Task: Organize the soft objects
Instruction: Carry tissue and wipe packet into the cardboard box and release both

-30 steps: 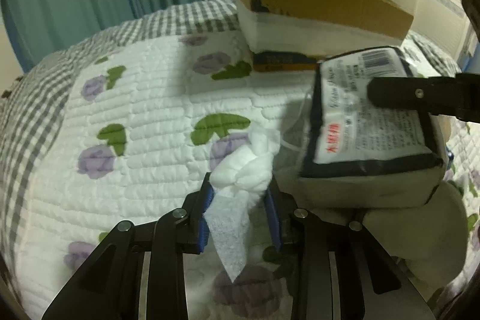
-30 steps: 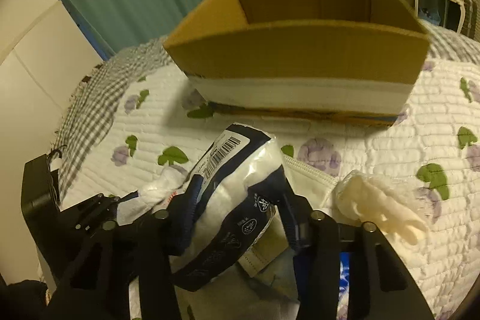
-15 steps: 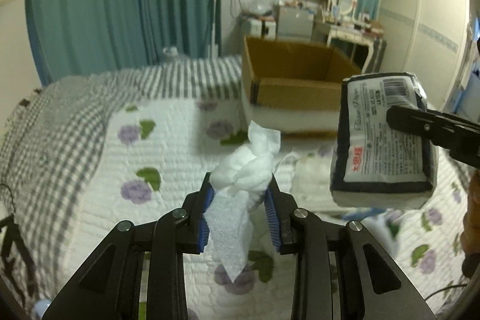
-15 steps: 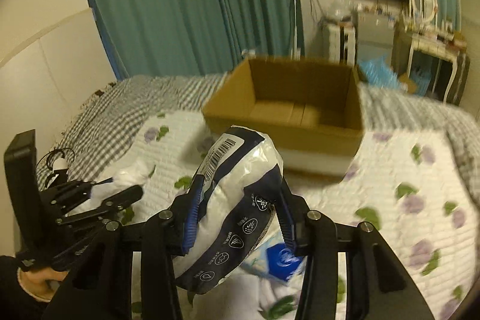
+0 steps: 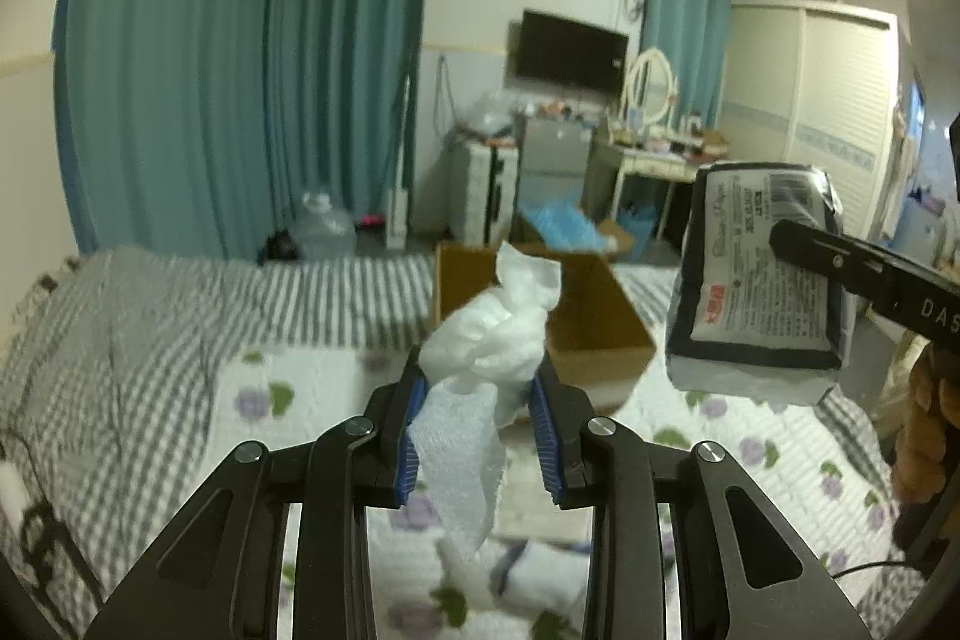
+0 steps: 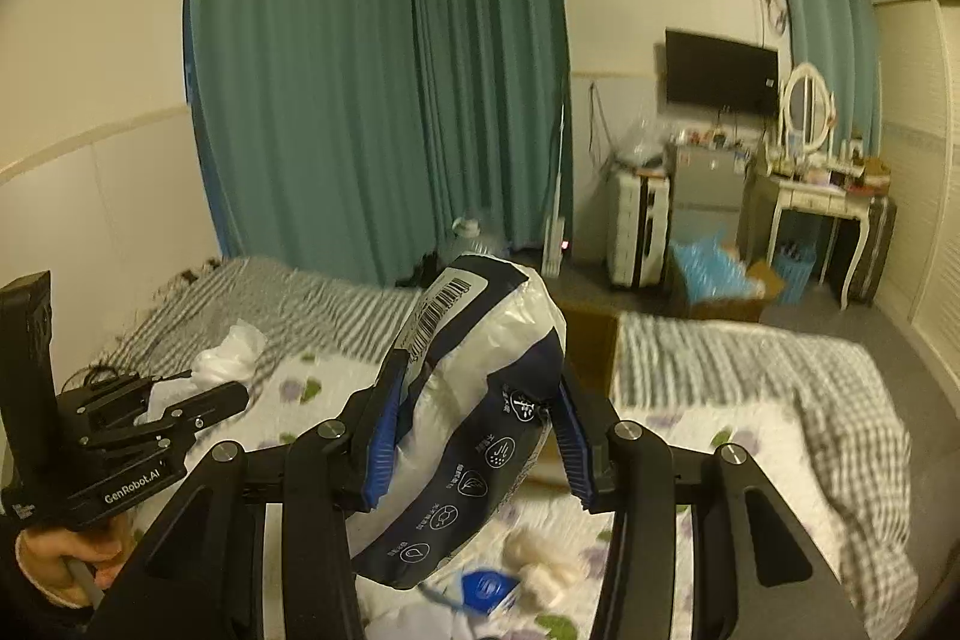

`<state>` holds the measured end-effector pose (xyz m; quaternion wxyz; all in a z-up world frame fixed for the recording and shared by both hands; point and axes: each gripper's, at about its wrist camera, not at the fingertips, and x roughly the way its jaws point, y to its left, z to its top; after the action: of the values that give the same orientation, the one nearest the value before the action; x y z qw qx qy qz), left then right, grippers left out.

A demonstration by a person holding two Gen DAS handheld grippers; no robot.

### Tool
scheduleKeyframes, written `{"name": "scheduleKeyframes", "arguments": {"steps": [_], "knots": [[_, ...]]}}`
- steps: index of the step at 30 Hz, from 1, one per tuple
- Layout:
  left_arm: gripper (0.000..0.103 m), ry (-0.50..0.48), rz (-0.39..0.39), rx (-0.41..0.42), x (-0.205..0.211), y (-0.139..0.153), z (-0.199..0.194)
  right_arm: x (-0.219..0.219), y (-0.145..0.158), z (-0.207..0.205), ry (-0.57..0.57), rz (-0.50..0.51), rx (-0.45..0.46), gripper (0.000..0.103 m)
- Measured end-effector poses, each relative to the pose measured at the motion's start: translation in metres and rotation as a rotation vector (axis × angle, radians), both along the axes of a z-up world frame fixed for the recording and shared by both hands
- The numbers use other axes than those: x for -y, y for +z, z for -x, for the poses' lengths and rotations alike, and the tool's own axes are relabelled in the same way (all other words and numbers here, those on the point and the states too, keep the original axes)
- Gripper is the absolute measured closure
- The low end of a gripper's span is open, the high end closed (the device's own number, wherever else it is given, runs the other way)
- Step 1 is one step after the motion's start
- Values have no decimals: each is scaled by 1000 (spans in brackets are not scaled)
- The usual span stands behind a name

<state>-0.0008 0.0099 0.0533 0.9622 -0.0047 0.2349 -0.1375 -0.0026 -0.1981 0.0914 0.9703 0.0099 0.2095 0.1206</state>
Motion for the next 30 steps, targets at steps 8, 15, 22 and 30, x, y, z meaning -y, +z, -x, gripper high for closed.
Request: {"name": "scheduleKeyframes", "arguments": {"steps": [8,15,22,30], "knots": [[72,-17,26,39,8,24,-34,6,31,-27,-43,51,80,58],[72,-35,3,60,27,34,-81,0,24,-70,-82,132,121,58],[72,-38,-15,32,47,17,-127,7,-8,-120,-100,192,89,57],[72,-38,-51,-149,69,-52,-185,19,-63,-169,-82,218,-6,57]]}}
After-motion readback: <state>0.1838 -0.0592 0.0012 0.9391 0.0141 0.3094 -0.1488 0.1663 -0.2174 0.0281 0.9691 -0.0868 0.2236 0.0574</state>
